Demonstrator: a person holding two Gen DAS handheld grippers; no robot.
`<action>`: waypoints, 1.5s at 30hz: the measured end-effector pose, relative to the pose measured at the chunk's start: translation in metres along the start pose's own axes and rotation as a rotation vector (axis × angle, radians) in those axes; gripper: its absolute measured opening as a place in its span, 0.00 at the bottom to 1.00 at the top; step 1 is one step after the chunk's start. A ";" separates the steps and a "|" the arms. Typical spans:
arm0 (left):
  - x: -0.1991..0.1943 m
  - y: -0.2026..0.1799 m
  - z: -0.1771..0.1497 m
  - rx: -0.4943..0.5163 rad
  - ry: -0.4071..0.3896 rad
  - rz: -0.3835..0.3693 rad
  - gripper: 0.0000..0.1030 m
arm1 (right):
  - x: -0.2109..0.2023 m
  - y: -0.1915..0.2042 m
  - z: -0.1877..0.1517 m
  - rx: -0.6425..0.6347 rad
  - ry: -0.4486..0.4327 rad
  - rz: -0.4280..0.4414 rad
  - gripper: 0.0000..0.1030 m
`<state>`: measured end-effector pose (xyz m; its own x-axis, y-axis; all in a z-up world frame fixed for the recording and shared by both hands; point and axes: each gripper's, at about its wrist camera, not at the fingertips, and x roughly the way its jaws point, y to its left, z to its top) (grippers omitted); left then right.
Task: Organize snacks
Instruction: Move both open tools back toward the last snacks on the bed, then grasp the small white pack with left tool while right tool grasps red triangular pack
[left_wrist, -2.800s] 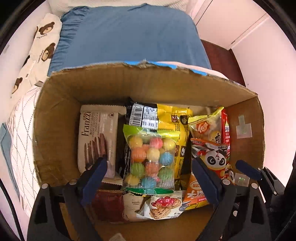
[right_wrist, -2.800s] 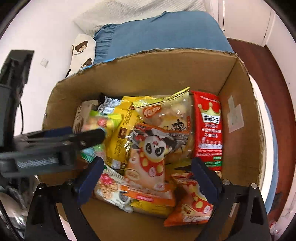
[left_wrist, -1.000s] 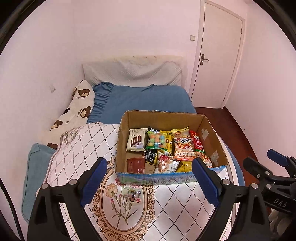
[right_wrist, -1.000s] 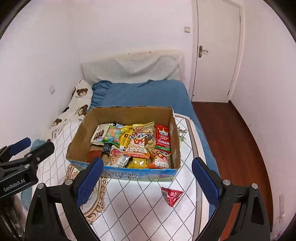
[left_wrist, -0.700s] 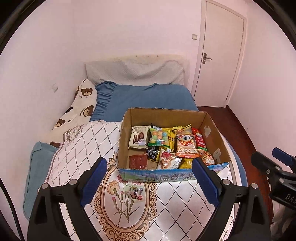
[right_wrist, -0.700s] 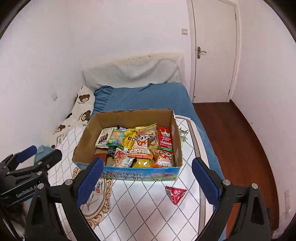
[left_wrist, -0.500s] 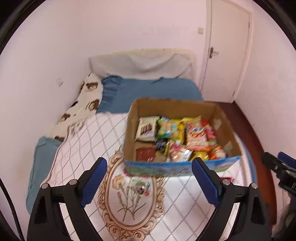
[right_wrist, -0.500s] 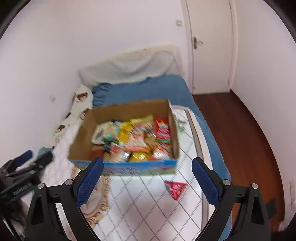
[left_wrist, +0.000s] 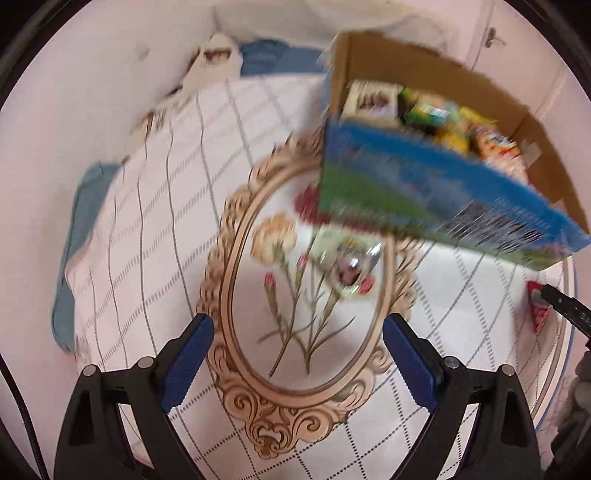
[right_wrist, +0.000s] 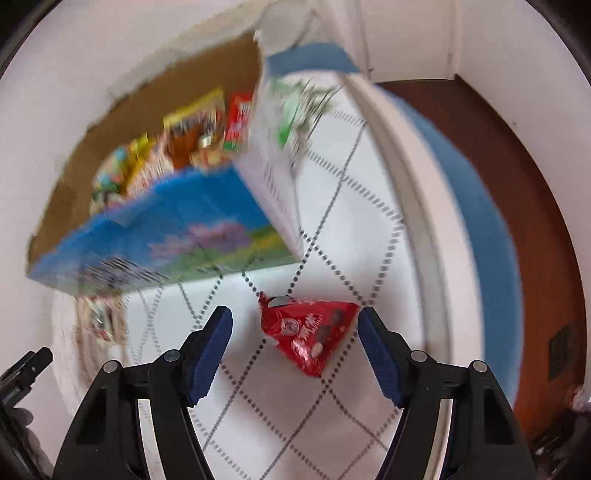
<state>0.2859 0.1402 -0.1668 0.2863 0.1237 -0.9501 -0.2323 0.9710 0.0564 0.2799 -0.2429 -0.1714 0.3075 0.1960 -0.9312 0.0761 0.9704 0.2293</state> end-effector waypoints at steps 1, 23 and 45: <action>0.006 0.003 -0.003 -0.011 0.021 -0.009 0.91 | 0.006 0.004 0.000 -0.013 0.013 0.003 0.58; 0.088 -0.022 0.046 -0.045 0.157 -0.138 0.52 | 0.011 0.064 -0.055 -0.099 0.050 0.025 0.52; 0.065 -0.072 -0.109 0.137 0.322 -0.189 0.54 | -0.001 0.085 -0.134 -0.176 0.182 0.066 0.51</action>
<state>0.2198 0.0560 -0.2664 0.0008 -0.1094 -0.9940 -0.0710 0.9915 -0.1092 0.1592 -0.1419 -0.1893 0.1294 0.2665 -0.9551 -0.1094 0.9612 0.2533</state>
